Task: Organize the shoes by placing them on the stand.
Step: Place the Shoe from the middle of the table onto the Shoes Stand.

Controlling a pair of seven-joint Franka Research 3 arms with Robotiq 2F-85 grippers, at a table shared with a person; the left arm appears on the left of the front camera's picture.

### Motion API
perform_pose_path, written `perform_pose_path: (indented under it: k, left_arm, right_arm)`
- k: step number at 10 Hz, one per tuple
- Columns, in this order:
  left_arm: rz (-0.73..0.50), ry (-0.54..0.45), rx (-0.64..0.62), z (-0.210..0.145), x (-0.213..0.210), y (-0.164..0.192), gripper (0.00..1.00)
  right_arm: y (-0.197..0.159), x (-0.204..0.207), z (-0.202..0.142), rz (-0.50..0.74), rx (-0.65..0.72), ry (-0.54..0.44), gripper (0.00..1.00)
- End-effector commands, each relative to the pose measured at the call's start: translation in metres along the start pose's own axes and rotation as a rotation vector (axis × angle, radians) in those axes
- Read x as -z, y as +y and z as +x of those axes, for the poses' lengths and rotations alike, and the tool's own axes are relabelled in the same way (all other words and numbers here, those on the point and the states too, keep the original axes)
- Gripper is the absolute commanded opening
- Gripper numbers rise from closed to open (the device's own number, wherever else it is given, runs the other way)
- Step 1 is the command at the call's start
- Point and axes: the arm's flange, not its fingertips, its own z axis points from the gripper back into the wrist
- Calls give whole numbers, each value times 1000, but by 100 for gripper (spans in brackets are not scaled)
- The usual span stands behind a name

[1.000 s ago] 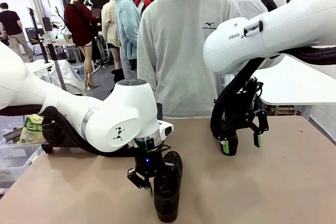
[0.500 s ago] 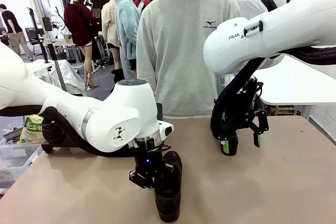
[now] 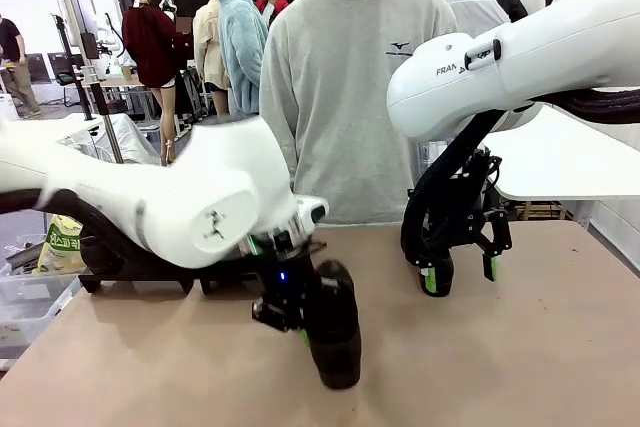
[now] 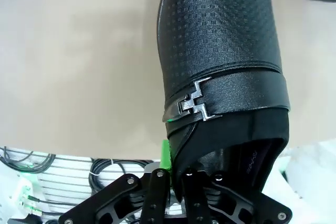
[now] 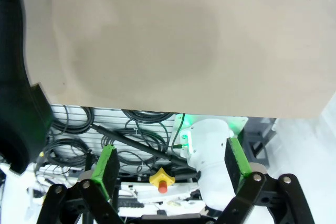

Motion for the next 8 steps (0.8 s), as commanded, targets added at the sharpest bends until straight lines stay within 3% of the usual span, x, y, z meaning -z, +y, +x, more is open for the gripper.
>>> perform_pose_path:
  k: [1, 2, 4, 6, 8]
  left_arm:
    - [-120, -110, 23, -9, -48, 32, 0]
    - [-167, -126, 34, -3, -66, 47, 0]
    - [-73, -294, 1, 35, -89, 97, 0]
    - [23, -401, 79, 78, -81, 136, 0]
    - [74, -518, 105, 103, -77, 149, 0]
  right_arm:
    - [0, -2, 2, -7, 12, 7, 100]
    - [0, -2, 2, -7, 12, 7, 100]
    - [0, -2, 2, -7, 12, 7, 100]
    - [0, -2, 2, -7, 12, 7, 100]
    - [0, -2, 2, -7, 12, 7, 100]
